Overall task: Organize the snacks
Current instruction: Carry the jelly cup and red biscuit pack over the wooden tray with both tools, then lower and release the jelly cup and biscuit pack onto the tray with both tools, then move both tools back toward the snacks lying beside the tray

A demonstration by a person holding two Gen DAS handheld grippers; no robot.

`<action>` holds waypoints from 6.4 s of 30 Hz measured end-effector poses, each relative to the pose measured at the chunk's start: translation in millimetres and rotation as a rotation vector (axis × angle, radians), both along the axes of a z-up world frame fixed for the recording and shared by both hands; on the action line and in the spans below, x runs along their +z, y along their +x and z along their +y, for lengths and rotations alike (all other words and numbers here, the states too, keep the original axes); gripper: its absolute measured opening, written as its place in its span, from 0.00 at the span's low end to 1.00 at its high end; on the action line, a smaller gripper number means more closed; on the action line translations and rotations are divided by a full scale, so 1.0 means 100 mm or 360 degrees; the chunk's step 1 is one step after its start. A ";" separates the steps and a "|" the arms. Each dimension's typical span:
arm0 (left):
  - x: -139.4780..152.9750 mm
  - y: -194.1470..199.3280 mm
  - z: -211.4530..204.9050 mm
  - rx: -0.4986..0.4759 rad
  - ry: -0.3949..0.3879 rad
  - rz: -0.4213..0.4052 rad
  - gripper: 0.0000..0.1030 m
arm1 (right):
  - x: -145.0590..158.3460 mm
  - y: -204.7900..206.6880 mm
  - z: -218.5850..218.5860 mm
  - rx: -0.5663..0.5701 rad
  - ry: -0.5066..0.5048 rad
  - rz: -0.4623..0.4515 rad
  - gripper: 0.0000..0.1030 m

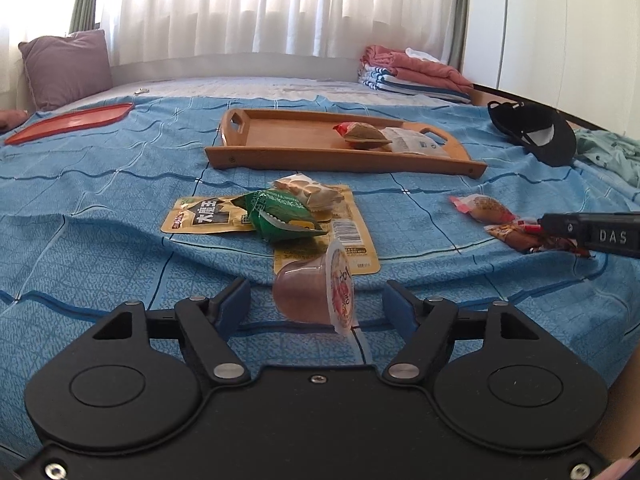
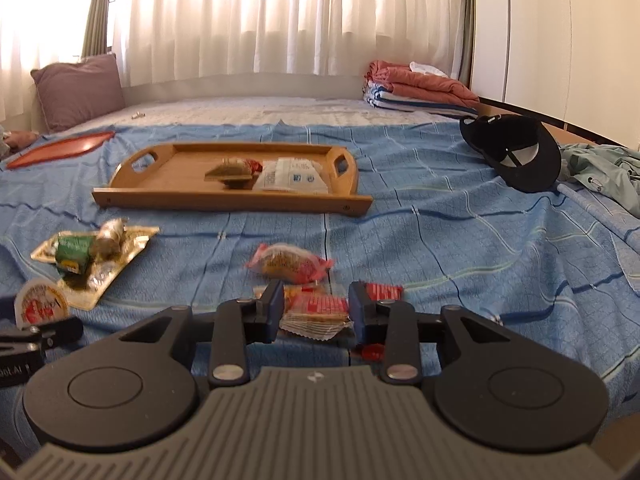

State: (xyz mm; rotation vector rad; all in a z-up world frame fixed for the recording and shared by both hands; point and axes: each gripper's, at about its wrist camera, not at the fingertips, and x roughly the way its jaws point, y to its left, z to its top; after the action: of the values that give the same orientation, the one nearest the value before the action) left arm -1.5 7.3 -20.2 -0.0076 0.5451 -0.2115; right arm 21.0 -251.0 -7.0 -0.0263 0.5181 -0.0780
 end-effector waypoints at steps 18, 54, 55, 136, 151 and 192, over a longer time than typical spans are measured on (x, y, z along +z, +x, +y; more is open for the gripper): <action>0.21 -0.09 0.01 0.0006 -0.0062 -0.0089 0.37 | -0.14 0.00 -0.12 -0.0038 0.0219 0.0117 0.37; 1.01 2.08 -0.01 -0.0004 -0.0111 0.0065 0.37 | 0.64 1.74 -0.07 0.0153 0.0334 0.0158 0.37; 0.98 2.19 -0.01 0.0006 -0.0130 0.0096 0.37 | 0.65 1.85 -0.10 0.0148 0.0342 0.0181 0.37; 0.92 2.10 -0.04 0.0009 -0.0137 0.0203 0.92 | 0.70 2.00 -0.13 0.0292 0.0310 0.0320 0.73; 1.02 0.91 0.08 -0.0079 -0.0059 0.0036 0.96 | 0.76 0.88 0.13 0.0391 0.0144 0.0088 0.82; 0.26 0.66 0.04 0.0126 -0.0022 0.0014 0.49 | -0.23 0.21 -0.07 0.0123 0.0009 0.0042 0.61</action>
State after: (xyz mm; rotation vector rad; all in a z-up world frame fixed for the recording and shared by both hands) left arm 64.2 10.8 6.2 -0.0434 0.5512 -0.1379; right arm 41.6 -258.5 -30.1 -0.0417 0.5433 -0.0006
